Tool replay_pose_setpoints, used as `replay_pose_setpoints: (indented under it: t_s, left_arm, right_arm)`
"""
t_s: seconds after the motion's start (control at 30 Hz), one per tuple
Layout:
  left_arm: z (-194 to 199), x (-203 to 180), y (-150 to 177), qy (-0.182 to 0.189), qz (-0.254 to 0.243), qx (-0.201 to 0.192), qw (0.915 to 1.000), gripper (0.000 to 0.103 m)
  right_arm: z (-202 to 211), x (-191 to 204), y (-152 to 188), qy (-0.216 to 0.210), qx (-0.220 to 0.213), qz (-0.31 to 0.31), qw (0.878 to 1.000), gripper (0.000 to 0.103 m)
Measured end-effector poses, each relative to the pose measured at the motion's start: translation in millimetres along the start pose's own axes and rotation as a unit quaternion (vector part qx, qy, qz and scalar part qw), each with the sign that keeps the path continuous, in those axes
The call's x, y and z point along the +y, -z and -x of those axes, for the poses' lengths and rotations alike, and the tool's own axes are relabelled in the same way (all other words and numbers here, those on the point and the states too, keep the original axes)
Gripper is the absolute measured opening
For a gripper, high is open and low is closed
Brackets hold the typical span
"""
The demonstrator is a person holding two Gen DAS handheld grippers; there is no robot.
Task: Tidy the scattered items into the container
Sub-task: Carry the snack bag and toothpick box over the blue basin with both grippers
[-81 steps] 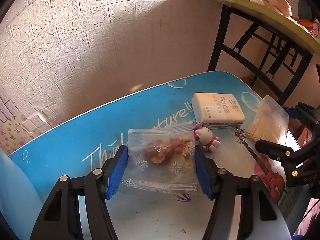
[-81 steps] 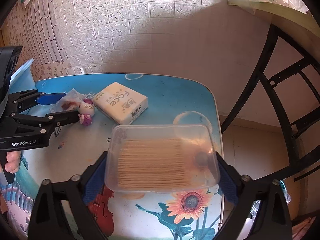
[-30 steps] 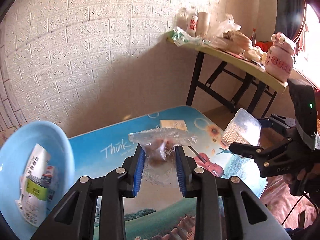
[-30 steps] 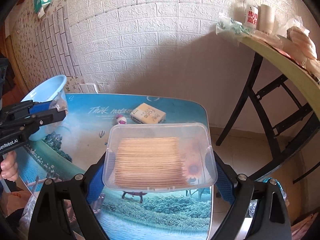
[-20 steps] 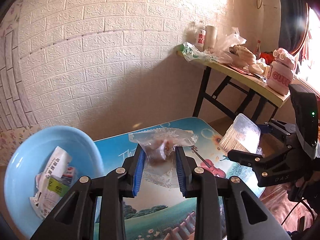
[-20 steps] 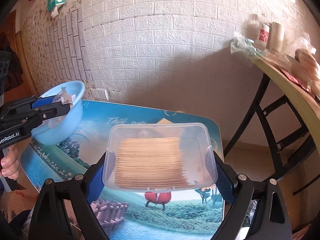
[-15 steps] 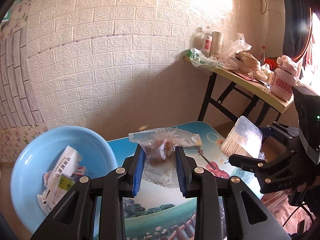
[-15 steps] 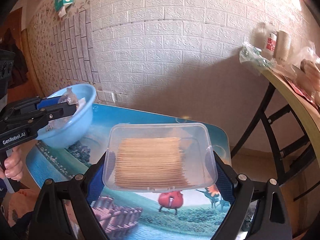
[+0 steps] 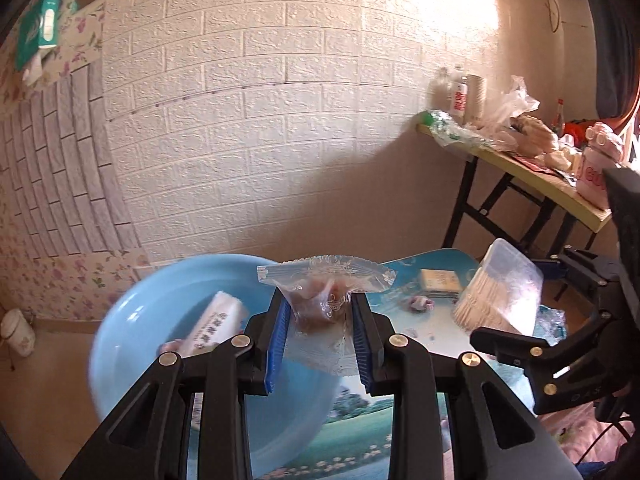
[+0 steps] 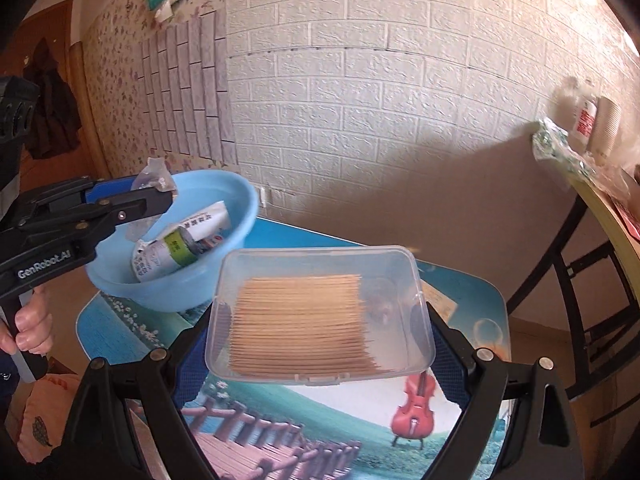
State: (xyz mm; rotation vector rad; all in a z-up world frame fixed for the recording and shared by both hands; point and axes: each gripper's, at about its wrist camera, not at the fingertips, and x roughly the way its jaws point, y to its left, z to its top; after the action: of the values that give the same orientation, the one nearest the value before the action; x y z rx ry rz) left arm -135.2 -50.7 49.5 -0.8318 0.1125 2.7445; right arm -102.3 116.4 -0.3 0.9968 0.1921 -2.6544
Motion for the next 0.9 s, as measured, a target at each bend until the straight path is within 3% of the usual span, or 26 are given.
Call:
replay_pose_setpoints:
  t_s: [0.57,0.9]
  left_arm:
    - [18,74,17,-0.038,0.033,0.006,0.9987,0.028]
    - [7,111,27,-0.045,0.052,0.024,0.9974,0.028]
  right_arm:
    - [-25,70,-34,-0.028,-0.004,0.041,0.999,0.093]
    - [-52,102,-47,-0.040,0.005,0.057,0.998,0.093]
